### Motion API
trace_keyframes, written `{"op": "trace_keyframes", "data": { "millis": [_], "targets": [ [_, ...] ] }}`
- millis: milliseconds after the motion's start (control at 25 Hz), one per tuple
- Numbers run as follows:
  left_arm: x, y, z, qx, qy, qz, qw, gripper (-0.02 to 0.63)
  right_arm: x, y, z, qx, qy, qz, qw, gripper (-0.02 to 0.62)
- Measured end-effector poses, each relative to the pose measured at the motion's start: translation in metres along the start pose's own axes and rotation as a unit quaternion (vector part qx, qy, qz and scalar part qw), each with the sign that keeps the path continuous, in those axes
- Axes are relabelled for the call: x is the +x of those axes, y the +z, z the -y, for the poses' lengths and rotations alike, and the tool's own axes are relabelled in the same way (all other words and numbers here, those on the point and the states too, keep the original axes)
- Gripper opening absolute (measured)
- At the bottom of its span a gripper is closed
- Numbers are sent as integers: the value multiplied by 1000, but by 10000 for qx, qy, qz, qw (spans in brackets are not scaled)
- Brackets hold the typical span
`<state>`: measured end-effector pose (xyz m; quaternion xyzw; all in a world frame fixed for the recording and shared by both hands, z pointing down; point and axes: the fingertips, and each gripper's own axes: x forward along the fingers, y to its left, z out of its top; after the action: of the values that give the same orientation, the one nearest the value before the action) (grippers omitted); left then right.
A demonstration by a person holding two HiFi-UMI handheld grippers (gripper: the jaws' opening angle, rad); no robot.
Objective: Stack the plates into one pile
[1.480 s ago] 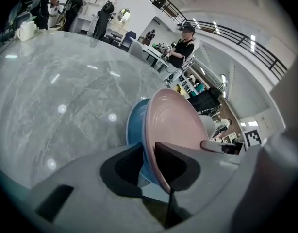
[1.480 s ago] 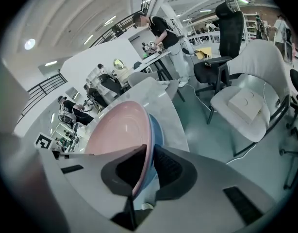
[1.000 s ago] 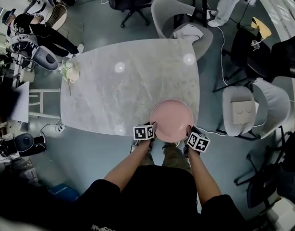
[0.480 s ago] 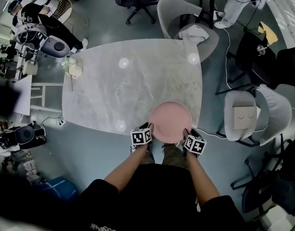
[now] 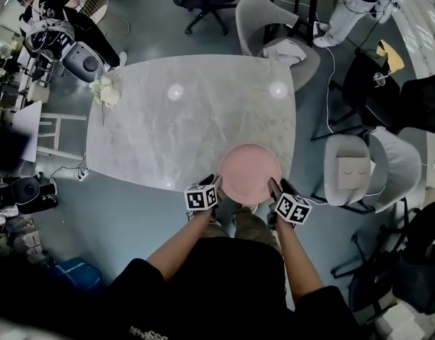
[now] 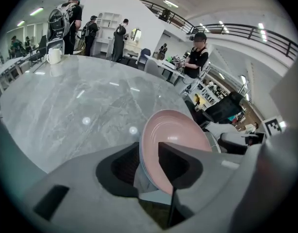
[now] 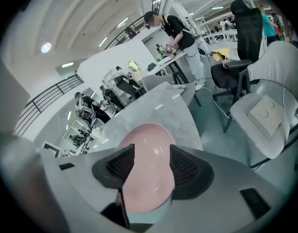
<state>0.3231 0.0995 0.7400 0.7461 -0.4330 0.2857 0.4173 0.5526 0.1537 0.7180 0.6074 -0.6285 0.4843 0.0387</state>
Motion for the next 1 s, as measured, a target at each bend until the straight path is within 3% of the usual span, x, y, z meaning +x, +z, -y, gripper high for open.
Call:
{"op": "trace_keyframes", "data": {
  "millis": [240, 360, 520, 720, 1000],
  "targets": [
    [-66, 0, 17, 391, -414, 616, 9965, 102, -55, -4, -61, -467, 152, 652, 9967, 190],
    [-117, -5, 13, 228, -649, 1006, 9925, 65, -87, -16, -112, -880, 253, 915, 9916, 131],
    [-189, -15, 28, 245, -1154, 1575, 9804, 17, -133, -43, -165, -1247, 289, 1176, 9848, 36],
    [-253, -54, 62, 695, -1871, 1846, 9623, 15, -195, -82, -195, -1617, 189, 1316, 9778, 17],
    [-316, -63, 69, 1527, -1765, 2390, 9425, 15, -256, -95, -194, -2312, -74, 1676, 9583, 17]
  ]
}}
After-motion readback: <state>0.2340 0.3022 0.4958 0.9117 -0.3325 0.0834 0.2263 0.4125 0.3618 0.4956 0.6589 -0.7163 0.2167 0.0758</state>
